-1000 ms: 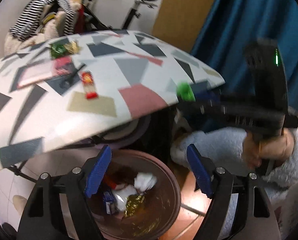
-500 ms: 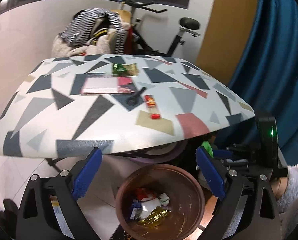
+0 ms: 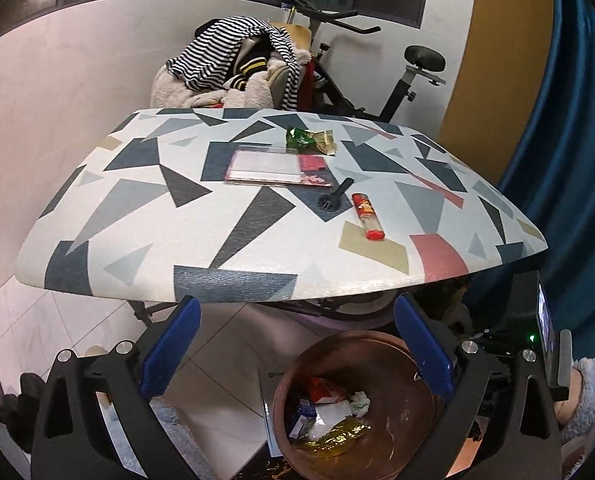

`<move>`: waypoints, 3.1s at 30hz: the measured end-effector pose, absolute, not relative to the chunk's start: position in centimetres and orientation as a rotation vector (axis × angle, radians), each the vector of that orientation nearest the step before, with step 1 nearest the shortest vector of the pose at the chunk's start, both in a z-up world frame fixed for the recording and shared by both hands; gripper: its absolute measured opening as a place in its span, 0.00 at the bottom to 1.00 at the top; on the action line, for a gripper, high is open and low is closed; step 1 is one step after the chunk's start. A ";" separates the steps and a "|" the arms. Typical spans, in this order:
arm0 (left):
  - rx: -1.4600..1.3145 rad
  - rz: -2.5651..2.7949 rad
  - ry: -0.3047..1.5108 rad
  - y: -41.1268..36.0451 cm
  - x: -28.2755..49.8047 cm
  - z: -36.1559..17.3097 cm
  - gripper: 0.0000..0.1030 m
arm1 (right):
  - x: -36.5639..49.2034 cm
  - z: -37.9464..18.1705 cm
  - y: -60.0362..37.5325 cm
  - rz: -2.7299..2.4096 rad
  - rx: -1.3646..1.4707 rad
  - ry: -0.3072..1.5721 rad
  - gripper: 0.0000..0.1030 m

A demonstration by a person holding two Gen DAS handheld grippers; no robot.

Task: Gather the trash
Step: 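Carry the tissue and frog plush over the brown bin and release both, then move the right tool to the red lighter and grasp it, then grasp the pink XOYO card package with the left tool while the right tool holds the lighter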

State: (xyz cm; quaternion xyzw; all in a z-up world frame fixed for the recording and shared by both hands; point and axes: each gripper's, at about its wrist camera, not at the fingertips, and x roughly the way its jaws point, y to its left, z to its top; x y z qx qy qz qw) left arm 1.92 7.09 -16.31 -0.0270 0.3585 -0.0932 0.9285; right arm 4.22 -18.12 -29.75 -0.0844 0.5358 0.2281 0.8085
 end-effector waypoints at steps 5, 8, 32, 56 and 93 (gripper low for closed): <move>-0.064 -0.181 0.736 7.3 2.0 -16.4 0.92 | 4.1 -30.2 -17.9 0.484 -0.197 1.152 0.40; -0.070 -0.178 0.736 7.4 2.0 -16.4 0.92 | 3.9 -30.2 -18.1 0.475 -0.197 1.152 0.43; -0.063 -0.186 0.729 7.5 2.5 -15.8 0.92 | 5.7 -27.0 -21.9 0.375 -0.009 1.032 0.94; -0.138 -0.140 0.769 10.4 5.2 -17.1 0.92 | 16.7 -22.1 -17.4 0.405 0.023 0.921 0.62; -0.163 -0.420 0.928 10.1 38.3 -18.4 0.77 | 20.5 -23.6 -17.2 0.390 0.013 0.959 0.25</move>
